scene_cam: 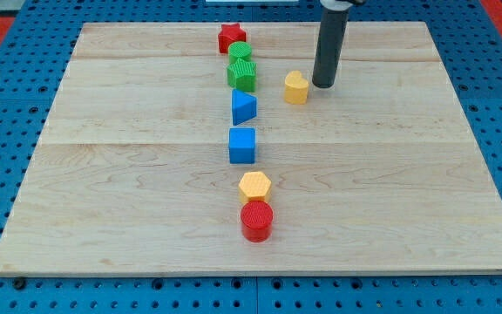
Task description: Slide the yellow heart in between the blue triangle and green star
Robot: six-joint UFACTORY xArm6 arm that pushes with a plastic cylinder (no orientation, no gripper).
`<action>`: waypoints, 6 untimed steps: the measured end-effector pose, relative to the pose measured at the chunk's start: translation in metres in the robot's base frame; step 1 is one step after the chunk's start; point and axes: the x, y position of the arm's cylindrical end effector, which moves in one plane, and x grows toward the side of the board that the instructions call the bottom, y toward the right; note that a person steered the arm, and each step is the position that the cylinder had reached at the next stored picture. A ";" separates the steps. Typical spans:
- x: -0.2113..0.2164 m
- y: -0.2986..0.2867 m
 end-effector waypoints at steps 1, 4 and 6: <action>0.015 -0.027; 0.014 -0.073; 0.008 -0.077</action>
